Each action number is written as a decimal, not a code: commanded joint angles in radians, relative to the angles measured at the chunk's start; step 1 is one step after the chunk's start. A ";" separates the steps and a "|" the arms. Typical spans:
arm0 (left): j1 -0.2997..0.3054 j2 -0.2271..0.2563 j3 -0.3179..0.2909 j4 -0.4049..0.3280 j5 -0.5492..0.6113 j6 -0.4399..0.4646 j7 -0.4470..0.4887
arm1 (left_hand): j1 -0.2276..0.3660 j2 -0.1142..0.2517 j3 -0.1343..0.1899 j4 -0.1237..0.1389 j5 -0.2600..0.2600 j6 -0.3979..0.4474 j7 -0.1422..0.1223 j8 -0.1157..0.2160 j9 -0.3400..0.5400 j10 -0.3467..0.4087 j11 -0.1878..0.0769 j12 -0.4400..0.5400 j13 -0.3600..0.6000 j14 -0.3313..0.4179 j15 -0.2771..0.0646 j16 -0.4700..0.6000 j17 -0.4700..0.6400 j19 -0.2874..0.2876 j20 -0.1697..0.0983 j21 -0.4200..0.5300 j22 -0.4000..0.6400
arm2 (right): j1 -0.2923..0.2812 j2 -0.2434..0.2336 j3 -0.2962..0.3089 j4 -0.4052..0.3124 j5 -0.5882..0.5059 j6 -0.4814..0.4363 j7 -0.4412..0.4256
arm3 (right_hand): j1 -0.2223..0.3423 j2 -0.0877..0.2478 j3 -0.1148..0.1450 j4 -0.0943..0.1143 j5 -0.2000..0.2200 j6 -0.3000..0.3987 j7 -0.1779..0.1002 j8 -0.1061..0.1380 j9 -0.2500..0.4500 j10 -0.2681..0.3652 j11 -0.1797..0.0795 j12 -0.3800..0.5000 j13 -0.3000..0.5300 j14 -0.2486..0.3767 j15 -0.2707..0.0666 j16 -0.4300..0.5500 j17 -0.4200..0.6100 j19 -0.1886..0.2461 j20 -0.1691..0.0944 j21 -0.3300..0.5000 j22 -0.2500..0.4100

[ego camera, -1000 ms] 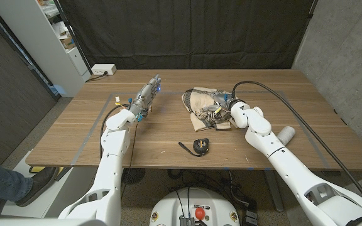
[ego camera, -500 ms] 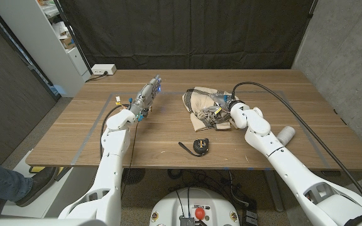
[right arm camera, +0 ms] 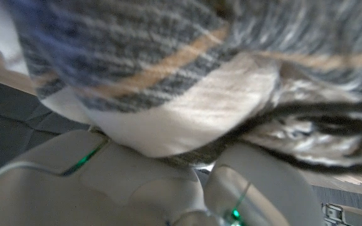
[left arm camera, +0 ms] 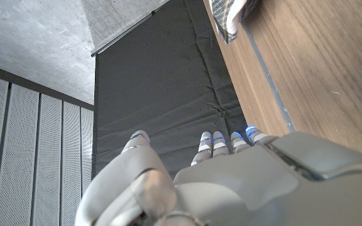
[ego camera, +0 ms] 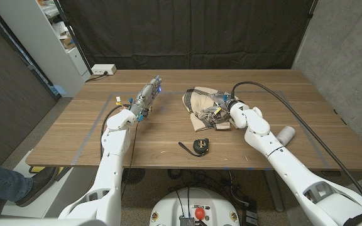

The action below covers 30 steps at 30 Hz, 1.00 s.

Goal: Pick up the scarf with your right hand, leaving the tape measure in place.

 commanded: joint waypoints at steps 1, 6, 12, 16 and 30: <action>0.009 -0.003 -0.002 -0.009 0.000 -0.002 0.006 | 0.002 0.007 0.000 -0.005 -0.003 0.006 0.002 0.001 0.004 -0.009 -0.003 0.004 0.001 -0.009 0.011 0.007 0.005 -0.088 0.009 0.002 0.003 | 0.006 -0.004 -0.012 0.017 -0.008 0.005 -0.019 | 0.049 0.008 0.008 -0.003 0.009 0.036 -0.012 0.016 0.008 0.035 0.000 0.013 0.008 0.051 -0.023 0.020 0.013 0.123 -0.013 0.026 0.001; 0.011 -0.003 0.000 -0.014 -0.001 -0.002 0.007 | 0.002 0.007 0.000 -0.005 -0.003 0.007 0.004 0.001 0.004 -0.009 -0.001 0.004 0.001 -0.010 0.011 0.007 0.005 -0.089 0.008 0.002 0.003 | 0.005 -0.008 -0.015 0.021 -0.011 0.015 -0.043 | 0.096 0.024 0.021 -0.005 0.014 0.075 -0.018 0.028 0.013 0.061 -0.007 0.021 0.016 0.087 -0.043 0.036 0.025 0.193 -0.016 0.037 0.000; 0.013 -0.004 0.002 -0.015 -0.001 -0.001 0.006 | 0.001 0.008 0.000 -0.006 -0.003 0.007 0.004 0.001 0.004 -0.010 0.000 0.004 0.001 -0.010 0.011 0.007 0.005 -0.089 0.005 0.002 0.003 | 0.000 -0.013 -0.015 0.022 -0.012 0.030 -0.081 | 0.184 0.057 0.050 -0.011 0.017 0.147 -0.033 0.053 0.024 0.105 -0.018 0.038 0.028 0.133 -0.073 0.062 0.047 0.245 -0.058 0.037 0.000; 0.015 -0.005 0.003 -0.017 0.000 -0.001 0.008 | 0.001 0.008 0.000 -0.007 -0.004 0.008 0.003 0.001 0.004 -0.009 0.000 0.004 0.001 -0.011 0.010 0.006 0.005 -0.090 0.004 0.002 0.003 | -0.005 -0.014 -0.015 0.023 -0.018 0.032 -0.104 | 0.233 0.080 0.069 -0.012 0.015 0.187 -0.039 0.069 0.034 0.129 -0.029 0.048 0.037 0.152 -0.085 0.077 0.064 0.265 -0.078 0.035 0.002; 0.020 -0.007 0.007 -0.024 -0.002 0.001 0.010 | -0.001 0.009 0.000 -0.008 -0.004 0.010 0.002 0.001 0.004 -0.008 -0.001 0.005 0.001 -0.010 0.011 0.006 0.006 -0.089 0.005 0.003 0.003 | -0.013 -0.018 -0.009 0.025 -0.017 0.044 -0.144 | 0.341 0.123 0.093 -0.006 -0.022 0.305 -0.066 0.135 0.082 0.262 -0.063 0.119 0.097 0.258 -0.127 0.155 0.137 0.341 -0.149 0.043 0.009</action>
